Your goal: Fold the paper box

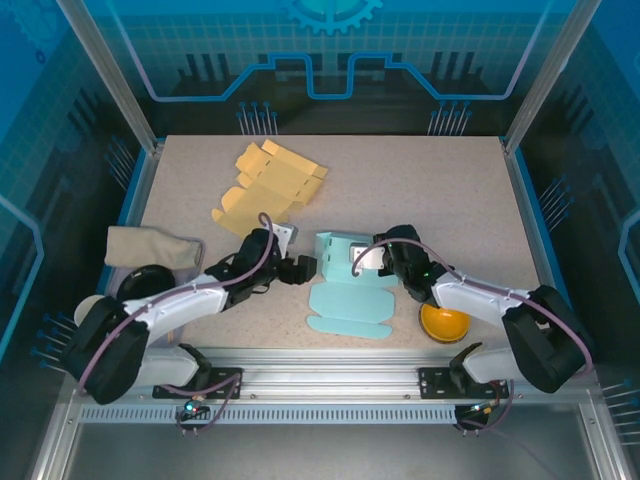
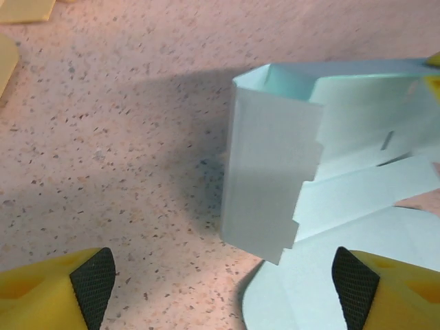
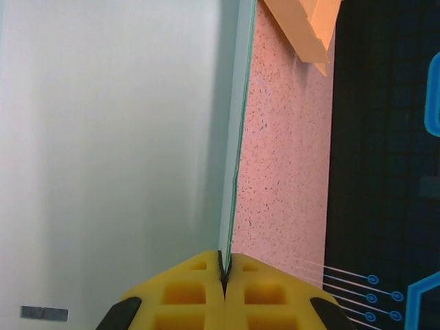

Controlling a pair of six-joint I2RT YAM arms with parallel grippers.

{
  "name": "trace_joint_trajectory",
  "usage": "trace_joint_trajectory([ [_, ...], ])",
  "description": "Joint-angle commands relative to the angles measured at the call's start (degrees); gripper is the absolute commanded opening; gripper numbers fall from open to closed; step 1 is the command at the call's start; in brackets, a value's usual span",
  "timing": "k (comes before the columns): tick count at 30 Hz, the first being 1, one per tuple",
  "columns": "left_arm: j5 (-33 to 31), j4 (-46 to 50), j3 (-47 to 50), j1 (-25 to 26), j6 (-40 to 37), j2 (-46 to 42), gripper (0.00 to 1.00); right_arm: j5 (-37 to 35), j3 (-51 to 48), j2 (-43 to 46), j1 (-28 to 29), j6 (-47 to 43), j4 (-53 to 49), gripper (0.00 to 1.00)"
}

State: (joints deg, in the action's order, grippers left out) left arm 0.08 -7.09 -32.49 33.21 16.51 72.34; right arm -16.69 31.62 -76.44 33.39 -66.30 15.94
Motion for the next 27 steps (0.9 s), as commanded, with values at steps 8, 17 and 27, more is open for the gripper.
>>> trace_joint_trajectory([
  [8,1.88,-3.4,2.72,-1.93,-1.79,4.03,0.8,-2.66,-4.77,3.83,3.35,-7.28,7.29,0.0],
  [17,7.14,-7.74,0.37,-2.01,-7.14,9.57,0.78,-1.07,-5.86,4.64,4.09,-7.66,6.6,0.0],
  [27,11.77,-8.52,-3.98,-0.86,-9.3,15.01,0.63,-1.19,-5.51,3.7,4.32,-7.74,5.1,0.0],
])
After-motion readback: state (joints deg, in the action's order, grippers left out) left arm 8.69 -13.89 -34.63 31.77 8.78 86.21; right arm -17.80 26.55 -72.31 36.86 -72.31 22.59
